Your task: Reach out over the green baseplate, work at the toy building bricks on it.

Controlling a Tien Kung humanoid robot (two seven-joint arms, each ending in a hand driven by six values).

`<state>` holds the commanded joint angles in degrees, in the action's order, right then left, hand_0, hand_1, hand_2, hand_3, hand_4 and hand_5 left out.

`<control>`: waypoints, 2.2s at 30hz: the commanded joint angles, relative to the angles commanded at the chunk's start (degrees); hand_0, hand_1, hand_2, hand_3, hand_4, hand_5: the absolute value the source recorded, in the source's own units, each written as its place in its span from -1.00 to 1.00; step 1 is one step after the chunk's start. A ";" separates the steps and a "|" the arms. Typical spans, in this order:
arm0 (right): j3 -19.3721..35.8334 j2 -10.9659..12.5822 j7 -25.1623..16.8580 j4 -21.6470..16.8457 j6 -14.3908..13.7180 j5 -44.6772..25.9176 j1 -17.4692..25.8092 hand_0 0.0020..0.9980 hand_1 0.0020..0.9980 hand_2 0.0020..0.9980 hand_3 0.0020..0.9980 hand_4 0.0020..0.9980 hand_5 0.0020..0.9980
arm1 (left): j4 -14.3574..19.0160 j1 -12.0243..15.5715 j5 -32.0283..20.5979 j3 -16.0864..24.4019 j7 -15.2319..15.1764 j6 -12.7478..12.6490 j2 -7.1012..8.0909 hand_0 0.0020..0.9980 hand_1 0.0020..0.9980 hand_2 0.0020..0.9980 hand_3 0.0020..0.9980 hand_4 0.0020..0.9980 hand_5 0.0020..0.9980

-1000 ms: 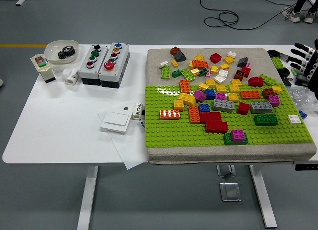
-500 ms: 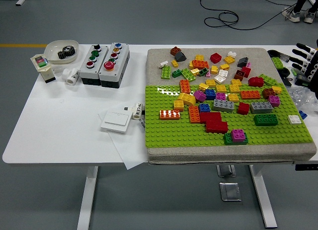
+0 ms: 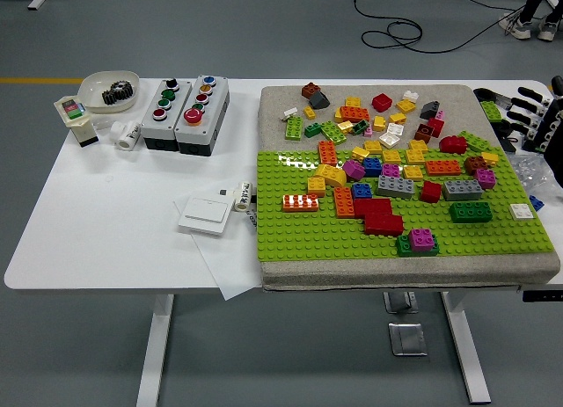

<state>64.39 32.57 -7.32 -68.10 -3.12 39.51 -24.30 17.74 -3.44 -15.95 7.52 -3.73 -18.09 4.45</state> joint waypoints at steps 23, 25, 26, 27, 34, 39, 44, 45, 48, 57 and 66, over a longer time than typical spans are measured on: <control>-0.34 -0.29 3.18 0.71 -0.26 1.79 0.65 0.71 0.61 0.73 0.72 1.00 1.00 | 0.26 0.46 -0.04 0.07 0.35 -0.32 -0.02 0.34 0.50 0.53 0.15 0.29 0.22; -0.23 -0.28 3.15 0.71 -0.38 1.77 0.73 0.71 0.61 0.73 0.72 1.00 1.00 | 0.26 0.48 0.11 0.07 0.40 -0.29 0.00 0.34 0.50 0.53 0.15 0.29 0.22; -0.16 -0.26 3.13 0.71 -0.45 1.75 0.78 0.71 0.61 0.73 0.72 1.00 1.00 | 0.26 0.50 0.19 0.08 0.43 -0.29 0.01 0.34 0.50 0.53 0.15 0.29 0.22; -0.12 -0.23 3.14 0.75 -0.50 1.69 0.83 0.71 0.61 0.72 0.72 1.00 1.00 | 0.25 0.52 0.31 0.14 0.47 -0.29 0.01 0.35 0.50 0.53 0.15 0.29 0.22; -0.15 -0.32 3.02 0.77 -0.74 1.52 1.07 0.70 0.60 0.72 0.73 1.00 1.00 | 0.25 0.70 0.97 0.45 0.74 -0.39 0.05 0.35 0.50 0.53 0.15 0.29 0.21; 0.02 -0.30 2.98 0.70 -0.77 1.48 1.15 0.70 0.60 0.71 0.74 1.00 1.00 | 0.27 0.75 1.27 0.58 0.84 -0.41 0.11 0.35 0.50 0.53 0.15 0.29 0.21; 0.26 -0.27 3.00 0.60 -0.79 1.53 1.09 0.70 0.60 0.71 0.74 1.00 1.00 | 0.29 0.68 1.07 0.44 0.73 -0.37 0.14 0.35 0.50 0.53 0.15 0.29 0.21; 0.26 -0.28 3.00 0.59 -0.79 1.54 1.08 0.69 0.60 0.71 0.74 1.00 1.00 | 0.29 0.67 1.05 0.42 0.72 -0.36 0.14 0.35 0.50 0.53 0.15 0.29 0.21; 0.39 -0.40 3.00 0.61 -0.89 1.55 1.07 0.69 0.60 0.71 0.74 1.00 1.00 | 0.28 0.63 0.93 0.32 0.67 -0.32 0.12 0.35 0.50 0.53 0.15 0.29 0.21; 0.70 -0.45 3.06 0.56 -0.91 1.57 0.98 0.69 0.60 0.71 0.75 1.00 1.00 | 0.28 0.60 0.55 0.16 0.56 -0.33 0.07 0.36 0.50 0.53 0.15 0.29 0.21; 0.86 -0.43 3.18 0.47 -0.81 1.69 0.92 0.69 0.59 0.71 0.75 1.00 1.00 | 0.27 0.53 0.40 0.09 0.54 -0.30 0.04 0.36 0.50 0.53 0.15 0.29 0.20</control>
<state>65.25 32.14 -4.13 -67.63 -3.93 41.20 -23.38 18.01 -2.91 -15.55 7.61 -3.19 -18.39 4.49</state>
